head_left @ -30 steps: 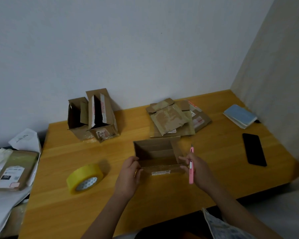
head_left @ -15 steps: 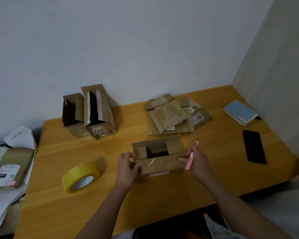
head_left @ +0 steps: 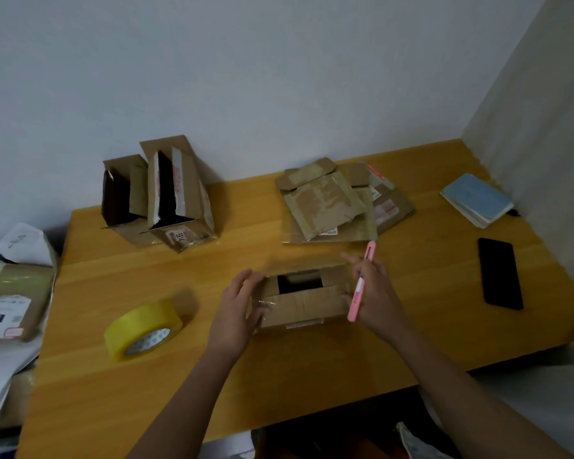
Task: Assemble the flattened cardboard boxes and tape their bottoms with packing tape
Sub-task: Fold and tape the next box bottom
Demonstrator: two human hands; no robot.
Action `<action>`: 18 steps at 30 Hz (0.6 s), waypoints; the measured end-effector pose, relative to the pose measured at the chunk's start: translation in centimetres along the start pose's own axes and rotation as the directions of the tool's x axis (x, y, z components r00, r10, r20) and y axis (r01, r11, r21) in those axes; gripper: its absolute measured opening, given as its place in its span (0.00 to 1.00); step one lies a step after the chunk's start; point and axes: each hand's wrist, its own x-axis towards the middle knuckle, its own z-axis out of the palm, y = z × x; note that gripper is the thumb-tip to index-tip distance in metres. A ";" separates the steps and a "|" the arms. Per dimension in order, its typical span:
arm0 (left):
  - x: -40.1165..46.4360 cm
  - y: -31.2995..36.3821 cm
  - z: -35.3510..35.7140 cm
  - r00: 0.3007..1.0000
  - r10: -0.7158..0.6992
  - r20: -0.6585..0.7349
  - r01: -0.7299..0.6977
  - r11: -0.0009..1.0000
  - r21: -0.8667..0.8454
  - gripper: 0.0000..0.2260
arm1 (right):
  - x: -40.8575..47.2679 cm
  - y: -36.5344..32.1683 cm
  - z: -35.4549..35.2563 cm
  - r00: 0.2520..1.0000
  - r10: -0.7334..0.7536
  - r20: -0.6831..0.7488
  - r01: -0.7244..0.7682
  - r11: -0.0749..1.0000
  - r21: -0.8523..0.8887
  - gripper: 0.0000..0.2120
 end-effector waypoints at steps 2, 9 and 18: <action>-0.3 -0.1 0.5 0.999 -0.045 0.002 0.045 0.997 -0.062 0.19 | -0.5 0.5 0.2 0.999 0.031 0.019 -0.033 0.996 0.086 0.26; 0.0 -0.3 2.0 0.939 -0.340 0.059 0.334 0.854 -0.399 0.12 | -0.3 1.1 1.5 0.984 0.177 -0.020 -0.160 0.928 0.336 0.15; -1.2 -1.4 4.1 0.873 -0.480 0.082 0.463 0.768 -0.443 0.13 | -1.2 1.8 4.2 0.984 0.155 0.093 -0.168 0.974 0.153 0.12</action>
